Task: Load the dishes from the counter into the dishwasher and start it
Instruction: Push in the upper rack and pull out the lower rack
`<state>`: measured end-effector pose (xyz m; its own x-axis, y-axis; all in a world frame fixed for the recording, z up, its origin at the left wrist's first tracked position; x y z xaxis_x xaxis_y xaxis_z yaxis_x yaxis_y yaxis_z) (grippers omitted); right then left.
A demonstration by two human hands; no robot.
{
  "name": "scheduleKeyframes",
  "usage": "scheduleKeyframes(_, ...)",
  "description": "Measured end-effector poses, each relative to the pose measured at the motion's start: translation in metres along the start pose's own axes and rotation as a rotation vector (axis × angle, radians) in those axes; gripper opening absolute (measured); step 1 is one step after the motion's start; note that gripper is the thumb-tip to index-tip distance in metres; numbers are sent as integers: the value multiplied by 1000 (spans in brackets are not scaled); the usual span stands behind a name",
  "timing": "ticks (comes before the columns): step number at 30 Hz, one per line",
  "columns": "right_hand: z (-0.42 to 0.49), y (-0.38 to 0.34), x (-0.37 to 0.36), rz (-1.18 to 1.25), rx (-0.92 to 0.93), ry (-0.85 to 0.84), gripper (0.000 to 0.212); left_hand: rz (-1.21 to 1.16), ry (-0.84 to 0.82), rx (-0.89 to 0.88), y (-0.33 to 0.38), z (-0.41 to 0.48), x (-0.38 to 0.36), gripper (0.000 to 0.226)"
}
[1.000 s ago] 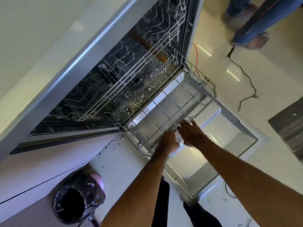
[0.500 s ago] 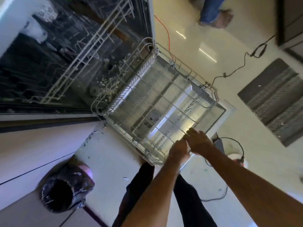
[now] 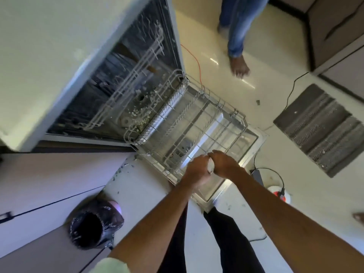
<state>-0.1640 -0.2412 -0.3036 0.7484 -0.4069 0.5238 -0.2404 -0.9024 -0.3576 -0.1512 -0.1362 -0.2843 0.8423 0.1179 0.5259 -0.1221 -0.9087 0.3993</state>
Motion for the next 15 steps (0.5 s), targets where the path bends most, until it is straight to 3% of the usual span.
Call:
scheduleKeyframes(5,-81,-80,101,131,78,125,54,-47,309,-25,14,-98,119,46)
scheduleKeyframes(8,-130,-141,156,133,153,188,48,-83,408,-11,21,-167,179,41)
scheduleKeyframes(15,-187,-287,207,-115,323,206,28,-167,630,4,-4,-302,266,24)
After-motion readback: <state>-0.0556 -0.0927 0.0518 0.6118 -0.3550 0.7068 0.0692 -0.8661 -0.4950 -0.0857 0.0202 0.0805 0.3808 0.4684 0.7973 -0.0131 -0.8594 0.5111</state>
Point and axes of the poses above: each hand's wrist, its own z-axis towards the middle knuckle, its own x-axis out of the back of the hand, y = z × x, the point moved 5 cm from there along z, towards the middle knuckle, and after that the axes turned 5 degrees about -y, right-handed, at the moved point
